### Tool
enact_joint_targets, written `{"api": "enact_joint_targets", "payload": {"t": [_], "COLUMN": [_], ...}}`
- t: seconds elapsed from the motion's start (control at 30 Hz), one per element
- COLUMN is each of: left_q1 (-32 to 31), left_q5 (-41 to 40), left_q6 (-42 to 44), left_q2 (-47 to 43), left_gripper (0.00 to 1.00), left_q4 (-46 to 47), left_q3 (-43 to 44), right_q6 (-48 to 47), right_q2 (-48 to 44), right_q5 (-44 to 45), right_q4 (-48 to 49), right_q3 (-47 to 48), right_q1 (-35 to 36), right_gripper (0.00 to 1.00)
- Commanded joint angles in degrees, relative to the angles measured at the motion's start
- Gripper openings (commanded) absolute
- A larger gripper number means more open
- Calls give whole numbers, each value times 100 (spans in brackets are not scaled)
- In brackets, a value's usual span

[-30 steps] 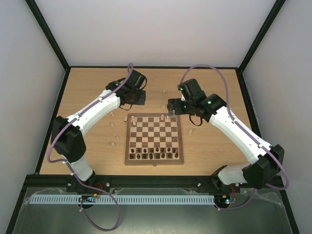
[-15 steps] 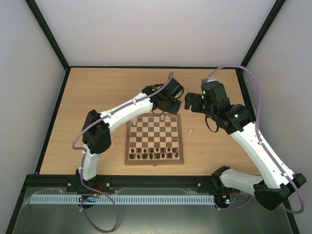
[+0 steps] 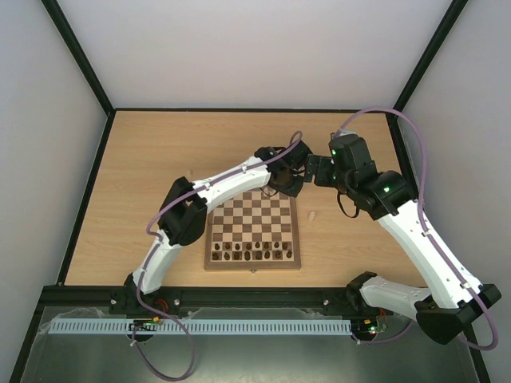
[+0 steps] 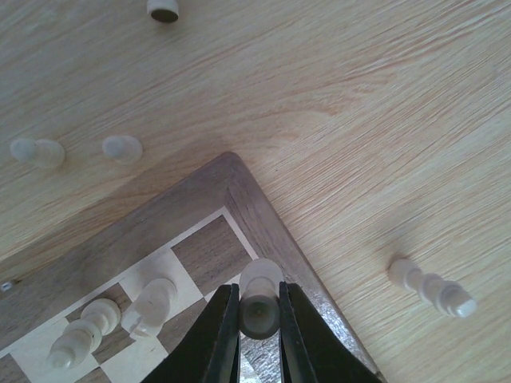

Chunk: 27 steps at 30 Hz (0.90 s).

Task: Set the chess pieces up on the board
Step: Place the chess piece on the chessboard.

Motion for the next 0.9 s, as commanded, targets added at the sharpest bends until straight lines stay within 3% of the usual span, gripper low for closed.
{"api": "enact_joint_targets", "payload": {"t": [0.0, 0.87], "left_q1": [56, 230], "left_q5": [-67, -131], "left_q6": [68, 110], "left_q2": [199, 421], "left_gripper": [6, 8], "left_q4": [-183, -29], "left_q3": [96, -209], "right_q6": [-12, -85], "right_q2": [8, 127], "right_q5": [-33, -265], "right_q4": [32, 214], "right_q3": [-119, -251], "right_q1": [-4, -17], "right_gripper": [99, 99]}}
